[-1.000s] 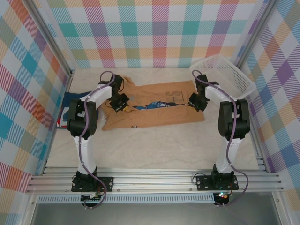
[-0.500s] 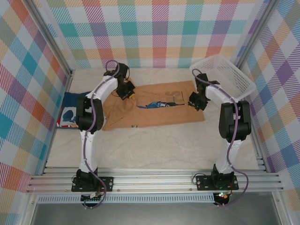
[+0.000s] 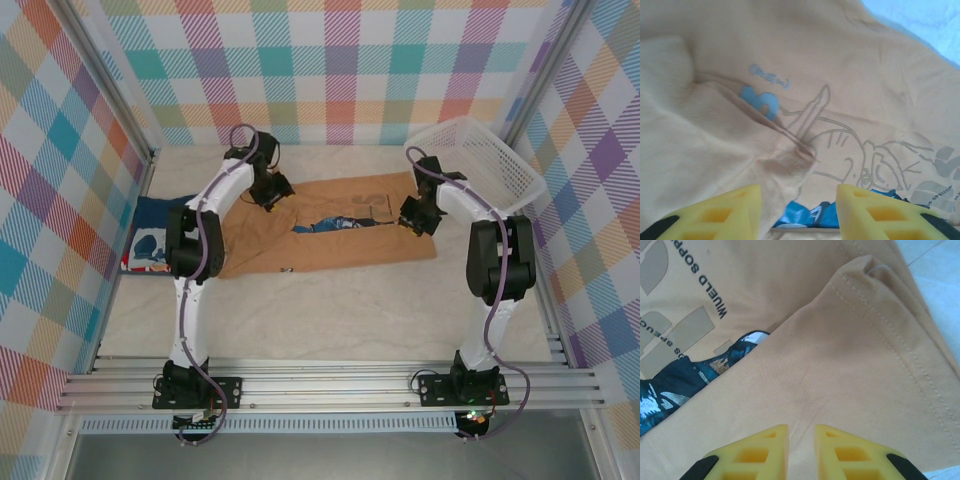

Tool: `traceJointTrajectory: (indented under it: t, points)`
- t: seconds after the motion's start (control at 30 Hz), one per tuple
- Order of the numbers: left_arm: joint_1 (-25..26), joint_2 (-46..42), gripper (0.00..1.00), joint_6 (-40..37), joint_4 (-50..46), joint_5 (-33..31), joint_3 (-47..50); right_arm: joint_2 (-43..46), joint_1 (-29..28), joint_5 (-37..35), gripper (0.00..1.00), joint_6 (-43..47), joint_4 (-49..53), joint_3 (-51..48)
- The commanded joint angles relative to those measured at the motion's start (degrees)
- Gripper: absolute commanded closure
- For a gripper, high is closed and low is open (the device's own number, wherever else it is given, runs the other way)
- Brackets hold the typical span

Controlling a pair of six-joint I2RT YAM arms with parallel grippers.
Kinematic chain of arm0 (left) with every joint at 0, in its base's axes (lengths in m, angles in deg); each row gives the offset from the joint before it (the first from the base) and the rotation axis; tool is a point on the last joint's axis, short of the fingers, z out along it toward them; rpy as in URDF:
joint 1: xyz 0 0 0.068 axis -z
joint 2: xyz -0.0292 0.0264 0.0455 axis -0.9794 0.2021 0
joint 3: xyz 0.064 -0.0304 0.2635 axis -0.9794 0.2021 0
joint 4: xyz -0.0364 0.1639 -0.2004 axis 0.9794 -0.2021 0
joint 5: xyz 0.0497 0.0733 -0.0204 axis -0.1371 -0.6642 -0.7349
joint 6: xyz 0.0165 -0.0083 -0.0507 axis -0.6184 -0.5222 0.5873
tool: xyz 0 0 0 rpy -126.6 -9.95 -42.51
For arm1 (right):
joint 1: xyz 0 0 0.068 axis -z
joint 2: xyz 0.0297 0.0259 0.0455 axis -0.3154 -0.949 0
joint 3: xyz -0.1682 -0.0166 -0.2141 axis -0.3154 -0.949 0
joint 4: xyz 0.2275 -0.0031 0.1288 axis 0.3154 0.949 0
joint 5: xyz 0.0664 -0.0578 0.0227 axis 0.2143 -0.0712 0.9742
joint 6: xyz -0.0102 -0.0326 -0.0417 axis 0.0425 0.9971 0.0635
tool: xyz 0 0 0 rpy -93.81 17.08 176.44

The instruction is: Fold and stack the t-shirts

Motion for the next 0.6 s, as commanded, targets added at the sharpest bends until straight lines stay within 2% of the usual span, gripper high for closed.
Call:
traceJointTrajectory:
  t: [0.0, 0.13, 0.3, 0.4, 0.5, 0.57]
  points:
    - [-4.53, -2.34, 0.59, 0.07, -5.0, -3.56, 0.48, 1.56, -0.86, 1.45, 0.79, 1.6, 0.25, -0.25]
    - [-6.09, -0.25, 0.65, -1.57, -2.22, -2.37, -1.08, 1.22, -0.86, 0.79, 0.79, 2.08, -0.34, -1.35]
    - [-6.26, 4.21, 0.72, -3.86, -2.58, -4.3, -4.91, 0.33, -0.61, 0.31, 0.8, 2.7, -0.22, -1.59]
    - [-6.39, 5.52, 0.75, -4.04, -1.47, -2.65, -4.75, 0.06, -0.61, 0.24, 0.8, 2.71, 0.02, -1.54]
    - [-6.26, 6.96, 0.75, -4.19, -1.81, -1.94, -5.65, 0.06, -0.51, -0.65, 0.8, 2.8, 0.2, -1.54]
    - [-6.25, 7.63, 0.69, -4.15, -2.21, -3.01, -5.89, -0.2, -0.34, -1.19, 0.8, 2.8, 0.19, -1.65]
